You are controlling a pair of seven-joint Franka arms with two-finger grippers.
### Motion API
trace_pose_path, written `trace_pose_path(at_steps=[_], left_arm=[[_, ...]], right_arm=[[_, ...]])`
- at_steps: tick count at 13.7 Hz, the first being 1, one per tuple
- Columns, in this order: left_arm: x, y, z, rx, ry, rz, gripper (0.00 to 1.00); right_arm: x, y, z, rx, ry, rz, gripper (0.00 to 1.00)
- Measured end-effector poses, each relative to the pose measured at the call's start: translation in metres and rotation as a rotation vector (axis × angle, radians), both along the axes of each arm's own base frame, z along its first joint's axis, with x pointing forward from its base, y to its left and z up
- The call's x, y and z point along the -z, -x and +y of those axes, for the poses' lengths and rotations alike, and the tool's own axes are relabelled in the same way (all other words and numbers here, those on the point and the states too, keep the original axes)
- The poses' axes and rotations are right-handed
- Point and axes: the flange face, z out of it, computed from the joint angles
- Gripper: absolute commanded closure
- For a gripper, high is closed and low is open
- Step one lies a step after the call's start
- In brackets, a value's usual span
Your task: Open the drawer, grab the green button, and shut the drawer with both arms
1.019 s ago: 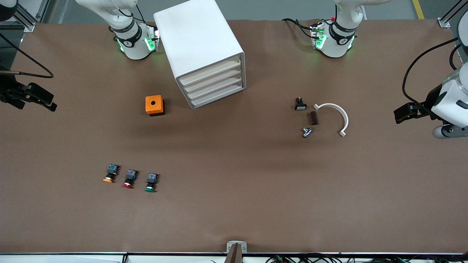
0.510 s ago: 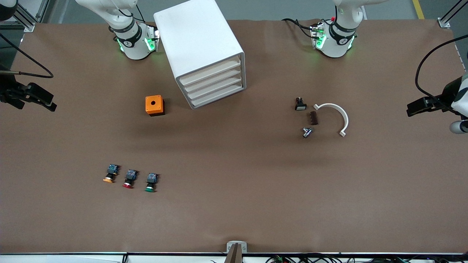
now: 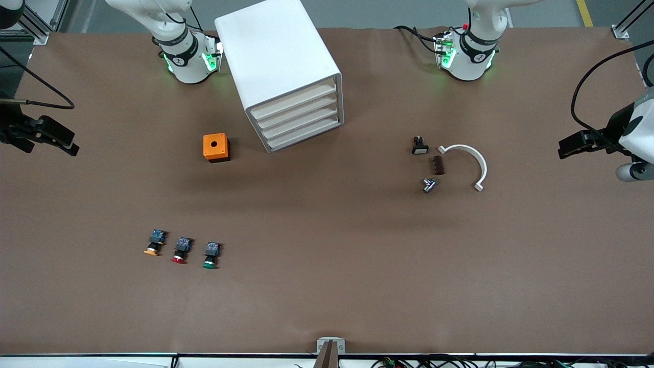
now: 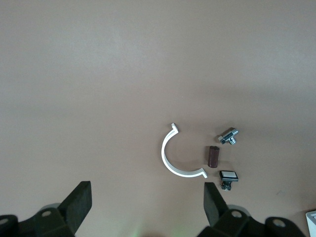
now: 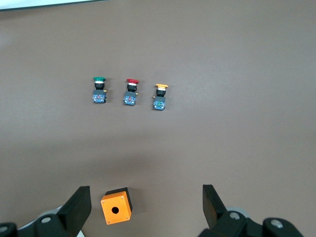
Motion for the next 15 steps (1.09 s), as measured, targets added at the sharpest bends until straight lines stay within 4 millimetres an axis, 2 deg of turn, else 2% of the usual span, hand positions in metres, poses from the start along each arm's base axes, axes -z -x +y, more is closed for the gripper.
trace_pose_path(at_steps=[8, 11, 15], left_arm=[[-0.004, 0.017, -0.005, -0.008, 0.032, 0.002, 0.0], [-0.007, 0.039, -0.01, -0.007, 0.034, -0.013, 0.0], [-0.017, 0.07, -0.03, 0.019, 0.031, -0.04, 0.0]], right_arm=[[0.0, 0.0, 0.0, 0.0, 0.0, 0.0, 0.0], [0.0, 0.0, 0.0, 0.001, 0.0, 0.0, 0.0], [0.0, 0.0, -0.001, 0.001, 0.0, 0.0, 0.0]])
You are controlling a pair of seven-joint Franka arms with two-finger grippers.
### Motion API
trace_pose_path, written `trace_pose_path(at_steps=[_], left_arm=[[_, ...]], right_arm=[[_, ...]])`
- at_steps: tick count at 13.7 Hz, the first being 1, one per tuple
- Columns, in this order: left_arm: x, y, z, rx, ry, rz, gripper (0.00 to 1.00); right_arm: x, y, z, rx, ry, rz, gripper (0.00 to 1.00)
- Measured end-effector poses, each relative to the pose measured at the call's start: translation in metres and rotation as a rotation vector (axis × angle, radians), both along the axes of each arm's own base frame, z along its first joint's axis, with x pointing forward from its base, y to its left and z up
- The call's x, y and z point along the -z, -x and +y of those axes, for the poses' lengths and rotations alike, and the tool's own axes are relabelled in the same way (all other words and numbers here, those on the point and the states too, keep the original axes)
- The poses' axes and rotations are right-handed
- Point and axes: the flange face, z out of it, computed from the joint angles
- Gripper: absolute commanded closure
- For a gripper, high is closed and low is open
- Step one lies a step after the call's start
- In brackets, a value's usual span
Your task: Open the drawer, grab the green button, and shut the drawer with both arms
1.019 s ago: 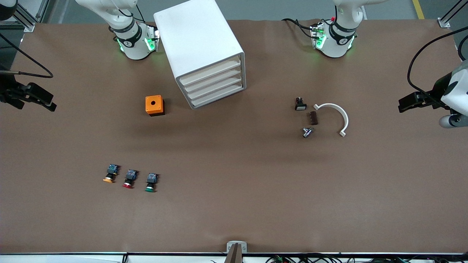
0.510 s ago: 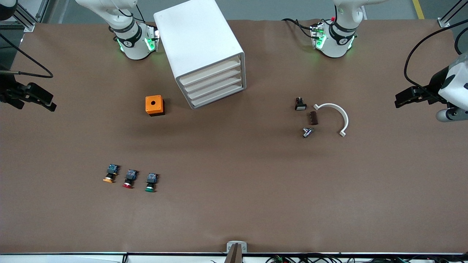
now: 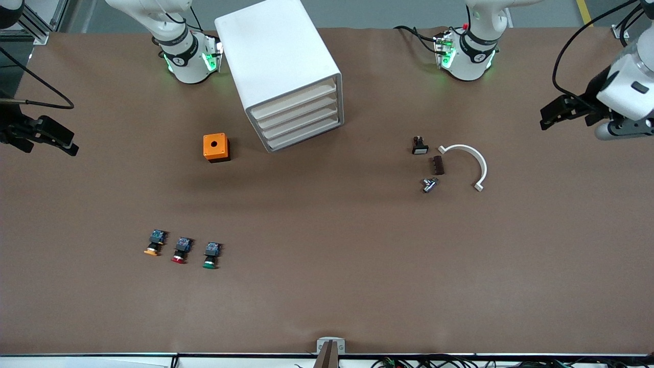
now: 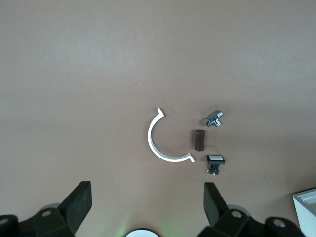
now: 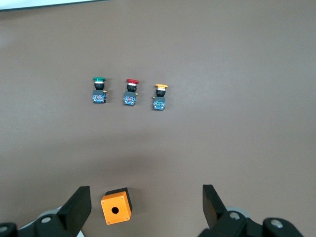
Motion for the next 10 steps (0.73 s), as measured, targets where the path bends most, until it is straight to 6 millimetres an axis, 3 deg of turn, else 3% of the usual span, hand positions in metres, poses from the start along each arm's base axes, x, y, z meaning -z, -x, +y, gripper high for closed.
trace_pose_path(at_steps=[4, 10], left_arm=[[-0.007, 0.015, -0.001, 0.0, -0.007, -0.012, 0.0], [-0.017, 0.015, 0.001, -0.005, -0.005, -0.042, 0.0]], right_arm=[[0.0, 0.0, 0.0, 0.0, 0.0, 0.0, 0.0], [0.0, 0.0, 0.0, 0.0, 0.0, 0.0, 0.0]])
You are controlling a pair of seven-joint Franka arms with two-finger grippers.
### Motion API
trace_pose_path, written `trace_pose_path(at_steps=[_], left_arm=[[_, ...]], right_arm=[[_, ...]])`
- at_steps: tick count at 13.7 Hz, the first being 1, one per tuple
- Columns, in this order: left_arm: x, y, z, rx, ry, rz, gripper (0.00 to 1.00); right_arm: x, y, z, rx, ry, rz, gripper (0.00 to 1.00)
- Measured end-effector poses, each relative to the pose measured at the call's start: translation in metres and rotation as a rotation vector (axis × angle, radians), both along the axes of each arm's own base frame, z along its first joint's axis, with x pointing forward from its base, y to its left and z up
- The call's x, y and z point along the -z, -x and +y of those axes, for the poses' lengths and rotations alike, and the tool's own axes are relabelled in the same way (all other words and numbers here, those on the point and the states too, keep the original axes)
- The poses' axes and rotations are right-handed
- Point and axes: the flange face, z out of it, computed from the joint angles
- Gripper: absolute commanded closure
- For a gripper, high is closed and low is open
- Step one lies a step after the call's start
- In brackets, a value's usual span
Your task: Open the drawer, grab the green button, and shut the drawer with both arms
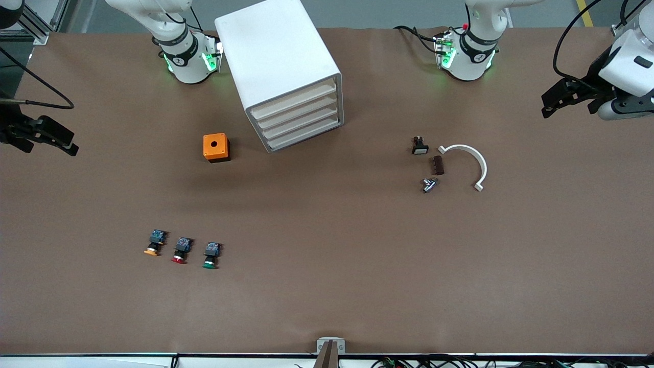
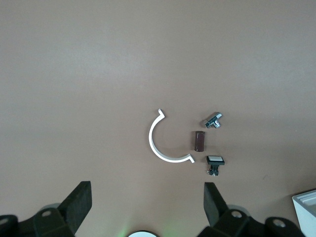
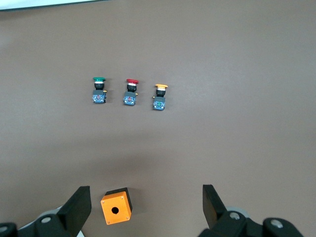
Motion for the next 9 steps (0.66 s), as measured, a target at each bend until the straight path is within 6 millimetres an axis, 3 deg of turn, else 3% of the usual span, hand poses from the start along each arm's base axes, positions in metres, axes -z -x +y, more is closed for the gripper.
trace_pose_path(at_steps=[9], left_arm=[[-0.0095, 0.0033, -0.0001, 0.0, -0.001, 0.008, 0.0]], right_arm=[[0.0, 0.0, -0.0004, 0.001, 0.0, 0.0, 0.0]])
